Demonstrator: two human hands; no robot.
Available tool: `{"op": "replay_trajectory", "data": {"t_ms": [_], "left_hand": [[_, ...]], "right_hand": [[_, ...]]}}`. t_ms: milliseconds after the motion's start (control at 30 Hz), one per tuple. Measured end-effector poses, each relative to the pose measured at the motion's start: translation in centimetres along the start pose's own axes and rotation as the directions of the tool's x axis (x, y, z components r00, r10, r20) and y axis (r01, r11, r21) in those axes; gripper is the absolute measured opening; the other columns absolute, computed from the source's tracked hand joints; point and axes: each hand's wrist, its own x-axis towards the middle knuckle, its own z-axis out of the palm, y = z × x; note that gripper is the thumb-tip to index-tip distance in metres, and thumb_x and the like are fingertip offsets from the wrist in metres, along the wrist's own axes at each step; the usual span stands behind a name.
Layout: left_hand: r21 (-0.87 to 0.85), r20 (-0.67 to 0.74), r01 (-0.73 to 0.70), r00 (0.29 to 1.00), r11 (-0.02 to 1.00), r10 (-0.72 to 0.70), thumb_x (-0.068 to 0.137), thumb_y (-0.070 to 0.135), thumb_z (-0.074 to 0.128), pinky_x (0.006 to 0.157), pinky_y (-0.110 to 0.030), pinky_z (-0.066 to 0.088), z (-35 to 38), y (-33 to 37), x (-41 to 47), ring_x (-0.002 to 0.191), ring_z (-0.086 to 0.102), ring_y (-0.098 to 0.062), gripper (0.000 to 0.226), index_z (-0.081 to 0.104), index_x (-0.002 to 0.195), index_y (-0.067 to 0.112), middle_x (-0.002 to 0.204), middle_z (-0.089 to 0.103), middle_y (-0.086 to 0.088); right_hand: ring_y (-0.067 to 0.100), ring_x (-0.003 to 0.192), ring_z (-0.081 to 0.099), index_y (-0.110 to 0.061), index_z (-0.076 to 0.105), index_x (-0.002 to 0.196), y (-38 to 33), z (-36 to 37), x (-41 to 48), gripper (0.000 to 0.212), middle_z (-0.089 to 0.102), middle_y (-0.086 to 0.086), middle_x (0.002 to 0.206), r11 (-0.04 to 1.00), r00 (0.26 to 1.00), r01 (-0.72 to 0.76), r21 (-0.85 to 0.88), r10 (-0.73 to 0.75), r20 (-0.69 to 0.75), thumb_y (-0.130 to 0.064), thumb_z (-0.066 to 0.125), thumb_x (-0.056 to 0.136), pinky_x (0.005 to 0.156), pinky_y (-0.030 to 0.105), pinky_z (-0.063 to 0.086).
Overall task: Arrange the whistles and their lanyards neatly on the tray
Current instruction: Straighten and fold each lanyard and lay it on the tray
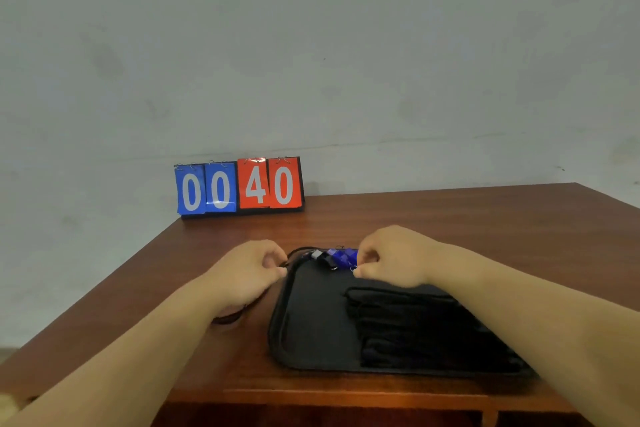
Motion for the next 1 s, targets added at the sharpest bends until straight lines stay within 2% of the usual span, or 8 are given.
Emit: {"op": "replay_trajectory", "data": {"t_ms": [233, 333, 400, 467, 600, 733, 867, 1000], "left_hand": [[0.086, 0.053, 0.145, 0.987, 0.986, -0.149, 0.086, 0.05, 0.076, 0.097, -0.025, 0.049, -0.7, -5.9, -3.2, 0.112, 0.059, -0.006, 0.049, 0.056, 0.13, 0.042, 0.124, 0.057, 0.016], [0.151, 0.026, 0.138, 0.989, 0.979, -0.143, 0.087, 0.051, 0.074, 0.092, -0.022, 0.048, -0.4, -8.1, -4.2, 0.104, 0.059, -0.003, 0.037, 0.06, 0.119, 0.04, 0.116, 0.058, 0.015], [0.195, -0.003, 0.099, 0.995, 0.976, -0.101, 0.088, 0.053, 0.072, 0.088, -0.022, 0.047, -0.3, -9.2, -4.7, 0.097, 0.058, -0.003, 0.02, 0.064, 0.1, 0.04, 0.106, 0.056, 0.015], [0.2, -0.003, 0.062, 0.998, 0.978, -0.063, 0.087, 0.059, 0.067, 0.09, -0.028, 0.049, -0.3, -9.9, -5.2, 0.093, 0.057, -0.005, 0.021, 0.062, 0.088, 0.039, 0.101, 0.055, 0.014], [0.234, 0.05, -0.002, 0.999, 0.972, -0.01, 0.085, 0.072, 0.053, 0.094, -0.037, 0.046, -0.4, -10.7, -6.7, 0.101, 0.049, -0.009, 0.035, 0.059, 0.089, 0.037, 0.102, 0.051, 0.016], [0.222, 0.038, -0.003, 0.999, 0.975, -0.006, 0.1, 0.055, 0.05, 0.094, -0.041, 0.045, -0.4, -11.2, -7.6, 0.1, 0.05, -0.01, 0.022, 0.055, 0.087, 0.038, 0.1, 0.053, 0.015], [-0.163, -0.193, 0.111, 0.971, 0.98, -0.142, 0.104, 0.038, 0.052, 0.083, -0.037, 0.053, -1.8, -10.6, -7.4, 0.08, 0.065, -0.013, 0.026, 0.061, 0.082, 0.027, 0.083, 0.072, 0.007], [-0.298, -0.367, 0.113, 0.903, 0.948, -0.223, 0.106, 0.035, 0.049, 0.072, -0.028, 0.05, -4.6, -9.9, -6.7, 0.074, 0.071, -0.009, 0.026, 0.059, 0.086, 0.02, 0.078, 0.076, 0.002]], "right_hand": [[0.014, 0.106, 0.059, -0.027, 0.069, 0.122, -7.2, 1.7, 6.6, 0.033, 0.066, -0.007, 0.12, 0.987, 0.989, 0.14, 0.075, -0.143, 0.031, -0.043, 0.065, 0.093, 0.087, 0.028, 0.044], [0.021, 0.132, 0.049, -0.028, 0.056, 0.142, -10.5, 2.7, 9.0, 0.051, 0.053, -0.001, 0.145, 0.983, 0.974, 0.184, 0.006, -0.183, 0.134, -0.046, 0.064, 0.094, 0.109, 0.037, 0.041], [0.029, 0.135, 0.044, -0.032, 0.048, 0.147, -12.5, 3.8, 10.2, 0.059, 0.045, 0.004, 0.149, 0.976, 0.957, 0.204, -0.072, -0.184, 0.223, -0.05, 0.062, 0.093, 0.111, 0.046, 0.04], [0.033, 0.128, 0.044, -0.037, 0.054, 0.14, -13.9, 5.0, 11.1, 0.051, 0.047, 0.005, 0.143, 0.954, 0.935, 0.249, -0.167, -0.191, 0.3, -0.053, 0.061, 0.092, 0.106, 0.051, 0.043], [0.024, 0.103, 0.053, -0.032, 0.069, 0.091, -15.0, 6.3, 11.7, 0.012, 0.063, -0.005, 0.107, 0.955, 0.92, 0.288, -0.072, -0.255, 0.297, -0.042, 0.063, 0.093, 0.097, 0.048, 0.048], [0.018, 0.096, 0.06, -0.025, 0.067, 0.098, -15.5, 5.2, 11.6, 0.013, 0.066, -0.004, 0.103, 0.953, 0.918, 0.304, -0.002, -0.292, 0.268, -0.032, 0.056, 0.1, 0.092, 0.038, 0.052], [0.007, 0.088, 0.069, -0.027, 0.063, 0.096, -15.6, 2.2, 10.9, 0.008, 0.071, -0.007, 0.092, 0.948, 0.953, 0.255, 0.192, -0.28, 0.112, -0.03, 0.057, 0.101, 0.088, 0.032, 0.056], [0.004, 0.083, 0.068, -0.028, 0.068, 0.095, -13.8, -2.4, 10.0, 0.009, 0.07, -0.01, 0.092, 0.938, 0.975, 0.221, 0.266, -0.214, -0.056, -0.037, 0.066, 0.096, 0.079, 0.024, 0.053]]}}
